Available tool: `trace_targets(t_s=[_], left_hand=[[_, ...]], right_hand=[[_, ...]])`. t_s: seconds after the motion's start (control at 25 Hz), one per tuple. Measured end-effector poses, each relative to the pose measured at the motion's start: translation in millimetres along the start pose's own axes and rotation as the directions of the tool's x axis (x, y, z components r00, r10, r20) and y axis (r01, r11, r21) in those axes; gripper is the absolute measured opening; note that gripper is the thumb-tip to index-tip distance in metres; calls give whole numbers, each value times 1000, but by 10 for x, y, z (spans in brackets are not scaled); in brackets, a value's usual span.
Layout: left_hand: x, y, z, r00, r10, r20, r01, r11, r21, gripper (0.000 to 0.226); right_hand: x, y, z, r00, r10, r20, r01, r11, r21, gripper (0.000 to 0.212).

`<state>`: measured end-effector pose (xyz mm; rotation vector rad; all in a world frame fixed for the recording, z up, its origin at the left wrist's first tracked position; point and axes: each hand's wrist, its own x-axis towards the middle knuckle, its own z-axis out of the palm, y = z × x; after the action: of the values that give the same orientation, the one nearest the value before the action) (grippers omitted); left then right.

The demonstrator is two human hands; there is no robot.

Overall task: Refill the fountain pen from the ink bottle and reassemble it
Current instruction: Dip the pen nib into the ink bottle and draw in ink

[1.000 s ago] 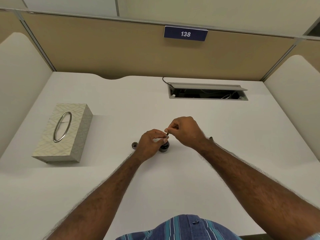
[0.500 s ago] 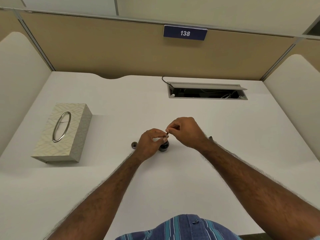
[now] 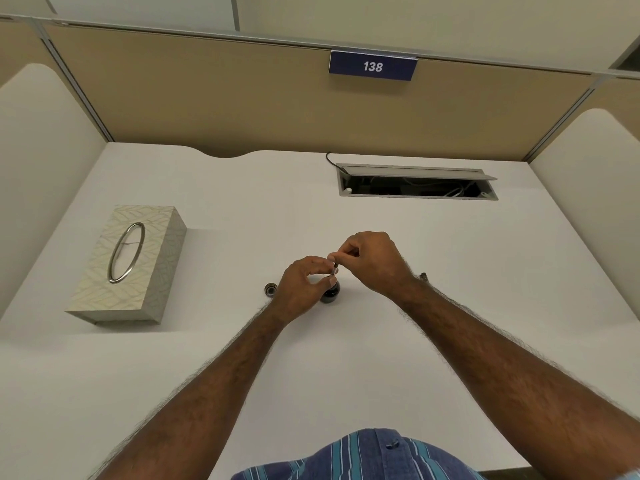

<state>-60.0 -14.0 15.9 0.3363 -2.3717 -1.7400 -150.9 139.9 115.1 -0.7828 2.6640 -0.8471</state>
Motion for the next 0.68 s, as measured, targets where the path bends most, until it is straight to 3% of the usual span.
trace_targets(t_s=[0.36, 0.68], left_hand=[[18, -17, 11, 1000, -4, -7, 4, 1000, 15, 13], [16, -26, 3, 1000, 6, 13, -6, 1000, 18, 14]], right_hand=[[-19, 33, -71, 995, -69, 70, 68, 998, 16, 17], [-28, 14, -45, 997, -68, 42, 67, 997, 26, 12]])
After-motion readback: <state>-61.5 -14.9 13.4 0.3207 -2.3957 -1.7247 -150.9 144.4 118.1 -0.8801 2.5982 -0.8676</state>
